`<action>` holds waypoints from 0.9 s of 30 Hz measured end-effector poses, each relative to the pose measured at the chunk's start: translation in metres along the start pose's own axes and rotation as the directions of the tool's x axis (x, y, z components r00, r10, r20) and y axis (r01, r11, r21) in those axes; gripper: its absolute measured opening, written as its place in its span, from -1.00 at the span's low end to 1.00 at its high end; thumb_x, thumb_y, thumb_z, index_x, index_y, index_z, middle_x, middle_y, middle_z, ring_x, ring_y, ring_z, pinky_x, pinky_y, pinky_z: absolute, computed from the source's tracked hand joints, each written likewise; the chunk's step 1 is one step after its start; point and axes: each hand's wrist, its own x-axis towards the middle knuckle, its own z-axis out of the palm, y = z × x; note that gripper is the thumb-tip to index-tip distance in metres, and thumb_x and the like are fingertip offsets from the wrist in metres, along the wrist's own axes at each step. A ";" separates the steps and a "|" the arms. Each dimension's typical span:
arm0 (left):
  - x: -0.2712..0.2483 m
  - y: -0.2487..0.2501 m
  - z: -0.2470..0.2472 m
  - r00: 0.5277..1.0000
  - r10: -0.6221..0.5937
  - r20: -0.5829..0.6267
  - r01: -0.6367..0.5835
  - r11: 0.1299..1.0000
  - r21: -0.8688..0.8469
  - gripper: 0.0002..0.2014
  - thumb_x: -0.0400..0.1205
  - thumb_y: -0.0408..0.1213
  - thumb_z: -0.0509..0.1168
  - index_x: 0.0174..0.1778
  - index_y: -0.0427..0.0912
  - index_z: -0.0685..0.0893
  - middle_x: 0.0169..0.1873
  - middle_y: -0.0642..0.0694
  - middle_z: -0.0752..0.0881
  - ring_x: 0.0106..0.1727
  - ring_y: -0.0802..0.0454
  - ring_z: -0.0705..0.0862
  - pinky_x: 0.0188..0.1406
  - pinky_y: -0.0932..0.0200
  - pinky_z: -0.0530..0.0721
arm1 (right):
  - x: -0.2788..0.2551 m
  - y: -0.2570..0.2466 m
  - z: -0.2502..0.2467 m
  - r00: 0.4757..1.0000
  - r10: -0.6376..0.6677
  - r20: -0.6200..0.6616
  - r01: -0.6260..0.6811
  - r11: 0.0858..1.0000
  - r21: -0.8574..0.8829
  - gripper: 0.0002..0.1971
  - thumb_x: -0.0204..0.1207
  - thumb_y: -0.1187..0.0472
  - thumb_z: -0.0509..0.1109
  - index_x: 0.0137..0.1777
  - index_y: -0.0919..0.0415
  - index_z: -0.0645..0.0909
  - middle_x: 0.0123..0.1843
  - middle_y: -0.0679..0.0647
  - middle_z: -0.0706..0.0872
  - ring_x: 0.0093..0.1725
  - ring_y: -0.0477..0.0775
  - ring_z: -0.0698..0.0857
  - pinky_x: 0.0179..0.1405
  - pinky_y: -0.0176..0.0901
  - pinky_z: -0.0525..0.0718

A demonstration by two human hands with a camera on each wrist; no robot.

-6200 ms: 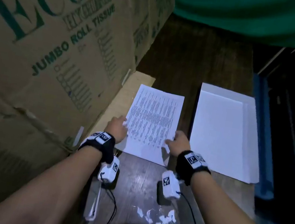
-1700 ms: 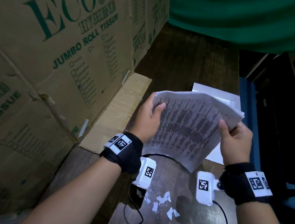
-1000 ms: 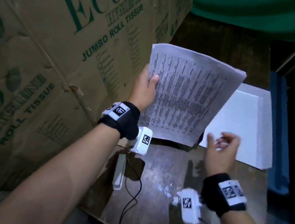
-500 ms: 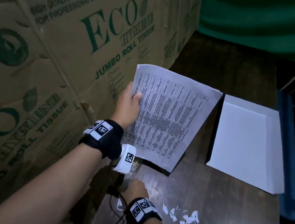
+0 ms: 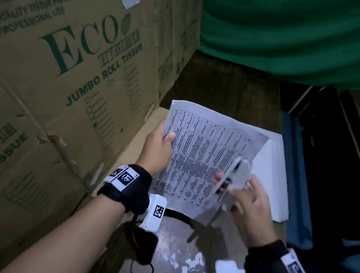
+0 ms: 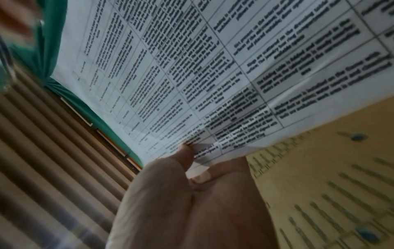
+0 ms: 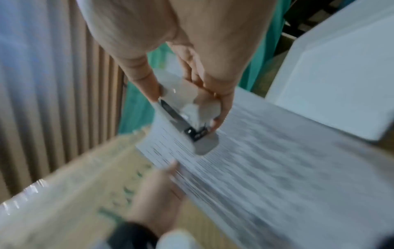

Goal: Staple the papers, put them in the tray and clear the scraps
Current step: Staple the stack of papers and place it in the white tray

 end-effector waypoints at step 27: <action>-0.062 0.052 0.096 0.972 0.143 0.185 -0.153 0.987 0.041 -0.85 0.68 -0.43 0.13 0.09 -0.21 0.55 -0.09 -0.11 0.72 -0.12 0.03 0.64 -0.30 0.46 0.51 | 0.066 -0.102 0.011 0.686 -0.661 -0.305 0.454 0.716 -0.531 -0.73 0.48 -0.11 0.33 -0.15 0.09 0.48 -0.25 0.00 0.62 -0.17 0.16 0.69 -0.18 0.02 0.72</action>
